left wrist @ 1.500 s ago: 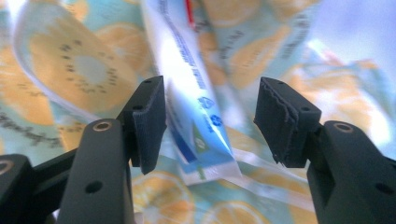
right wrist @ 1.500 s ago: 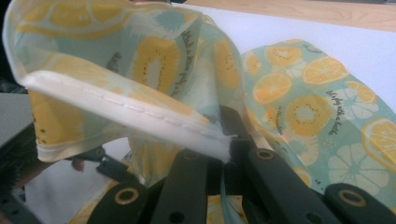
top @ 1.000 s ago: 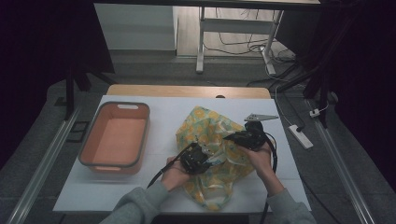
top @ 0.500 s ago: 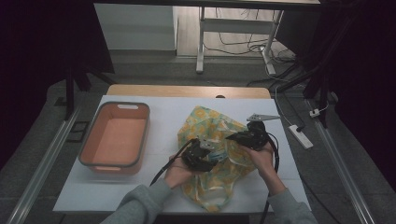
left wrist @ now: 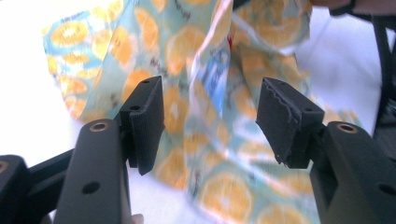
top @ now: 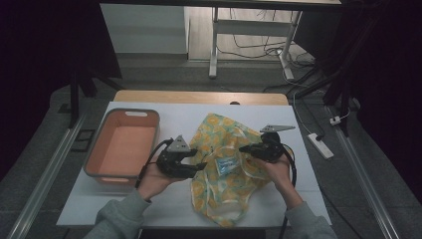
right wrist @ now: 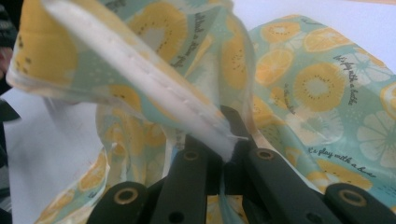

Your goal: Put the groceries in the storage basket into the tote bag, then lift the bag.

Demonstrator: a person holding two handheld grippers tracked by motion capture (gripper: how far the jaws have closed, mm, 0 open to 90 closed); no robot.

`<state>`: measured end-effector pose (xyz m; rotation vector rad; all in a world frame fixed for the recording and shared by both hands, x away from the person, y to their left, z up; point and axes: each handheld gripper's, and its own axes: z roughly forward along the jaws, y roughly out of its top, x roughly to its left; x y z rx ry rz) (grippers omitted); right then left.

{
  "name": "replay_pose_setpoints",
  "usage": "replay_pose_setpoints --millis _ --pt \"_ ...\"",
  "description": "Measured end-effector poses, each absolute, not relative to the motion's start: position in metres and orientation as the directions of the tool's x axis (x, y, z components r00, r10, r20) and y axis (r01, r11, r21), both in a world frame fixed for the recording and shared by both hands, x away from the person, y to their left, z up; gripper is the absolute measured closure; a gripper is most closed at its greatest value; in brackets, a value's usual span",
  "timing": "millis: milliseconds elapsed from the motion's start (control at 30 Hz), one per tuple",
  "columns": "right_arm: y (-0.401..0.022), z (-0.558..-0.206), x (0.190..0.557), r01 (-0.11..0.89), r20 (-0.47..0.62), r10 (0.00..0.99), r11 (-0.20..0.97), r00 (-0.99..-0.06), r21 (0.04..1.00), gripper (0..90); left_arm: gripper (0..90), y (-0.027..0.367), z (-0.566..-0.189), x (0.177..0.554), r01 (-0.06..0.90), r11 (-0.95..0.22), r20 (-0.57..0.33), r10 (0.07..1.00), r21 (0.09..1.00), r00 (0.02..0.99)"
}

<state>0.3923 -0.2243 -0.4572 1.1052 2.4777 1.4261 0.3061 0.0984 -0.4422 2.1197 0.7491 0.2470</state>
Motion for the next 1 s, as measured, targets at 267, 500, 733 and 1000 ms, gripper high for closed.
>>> replay_pose_setpoints --millis 267,500,733,1000 --pt "-0.221 -0.460 0.385 0.497 0.211 0.605 0.357 -0.768 0.791 82.4 38.0 0.122 -0.451 0.316 0.478 -0.486 -0.102 0.615 0.732 0.782" --pt "-0.228 -0.439 0.364 0.389 0.096 0.629 0.346 -0.771 0.854 45.0 35.0 0.122 -0.459 0.324 0.513 -0.486 -0.122 0.631 0.708 0.766" --pt "-0.254 -0.425 0.324 0.385 0.071 0.664 0.341 -0.745 0.857 36.4 32.7 0.115 -0.464 0.329 0.522 -0.503 -0.118 0.633 0.689 0.765" --pt "-0.272 -0.438 0.281 0.433 0.089 0.682 0.352 -0.726 0.830 36.3 30.0 0.097 -0.468 0.333 0.516 -0.536 -0.093 0.628 0.668 0.773"
